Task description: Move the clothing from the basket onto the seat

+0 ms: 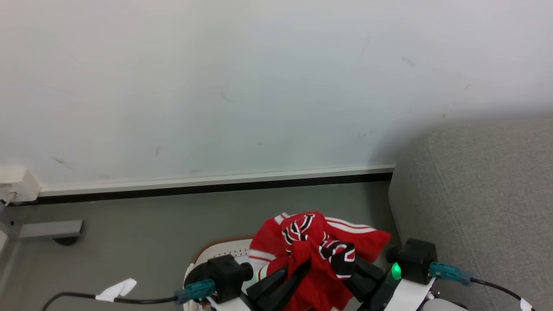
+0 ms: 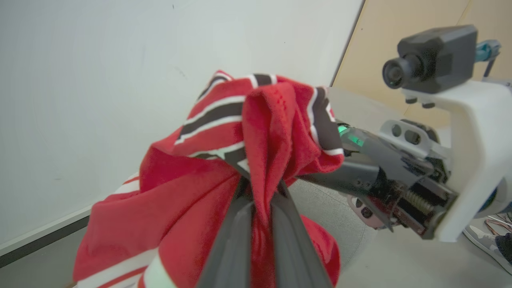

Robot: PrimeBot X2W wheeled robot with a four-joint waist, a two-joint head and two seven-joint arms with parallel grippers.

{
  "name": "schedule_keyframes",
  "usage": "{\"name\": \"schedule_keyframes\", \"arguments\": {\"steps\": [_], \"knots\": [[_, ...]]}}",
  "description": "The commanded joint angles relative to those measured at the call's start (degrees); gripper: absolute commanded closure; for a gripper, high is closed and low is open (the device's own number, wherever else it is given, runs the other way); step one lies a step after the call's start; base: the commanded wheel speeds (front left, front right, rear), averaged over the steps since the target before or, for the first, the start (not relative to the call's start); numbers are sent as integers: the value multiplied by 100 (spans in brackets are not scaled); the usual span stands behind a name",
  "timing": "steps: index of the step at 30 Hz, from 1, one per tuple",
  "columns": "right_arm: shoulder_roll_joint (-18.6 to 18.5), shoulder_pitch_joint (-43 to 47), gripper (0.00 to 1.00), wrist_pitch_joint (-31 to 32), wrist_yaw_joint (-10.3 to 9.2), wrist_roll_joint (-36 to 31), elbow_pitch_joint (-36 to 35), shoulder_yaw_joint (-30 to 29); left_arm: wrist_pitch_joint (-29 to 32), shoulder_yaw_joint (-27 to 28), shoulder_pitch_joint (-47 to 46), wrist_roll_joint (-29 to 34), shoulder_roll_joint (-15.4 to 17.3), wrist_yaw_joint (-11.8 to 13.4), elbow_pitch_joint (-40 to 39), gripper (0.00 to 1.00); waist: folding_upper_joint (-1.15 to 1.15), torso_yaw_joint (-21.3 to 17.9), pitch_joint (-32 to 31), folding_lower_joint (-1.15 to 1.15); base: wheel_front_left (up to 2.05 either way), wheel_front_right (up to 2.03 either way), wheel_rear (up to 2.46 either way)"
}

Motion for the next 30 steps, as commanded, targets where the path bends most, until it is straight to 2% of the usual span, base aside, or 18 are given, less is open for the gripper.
{"name": "schedule_keyframes", "arguments": {"steps": [1, 2, 3, 4, 14, 20, 30], "knots": [[-47, 78, 100, -32, -12, -18, -47, -156, -82, 4, -1, 64, 31, 18, 95, 58, 0, -33, 16, 0, 0, 0, 0], [-62, 121, 100, -32, -12, -31, -64, -258, -111, 7, -3, 82, 23, 30, 113, 36, 0, -52, 24, 0, 0, 0, 0], [-84, 167, 100, -33, -13, -50, -78, -353, -146, 11, -2, 97, 12, 43, 144, 6, 0, -75, 29, 0, 0, 0, 0], [-100, 209, 100, -33, -13, -64, -94, -440, -172, 13, 2, 117, 2, 59, 178, 0, 0, -99, 34, 0, 0, 0, 0], [-277, 708, 100, -28, -13, -351, -189, -1288, -473, -23, -35, 292, -82, 208, 399, 0, 0, -444, 45, 0, 0, 0, 0], [-350, 987, 100, -27, -13, -563, -299, -1781, -585, -48, 0, 392, -93, 303, 504, 0, 0, -885, 54, 0, 0, 0, 0], [-488, 1382, 100, -28, -13, -872, -373, -2490, -658, -169, -21, 406, -167, 311, 556, 0, 0, -1581, 96, 0, 0, 0, 0]]}}
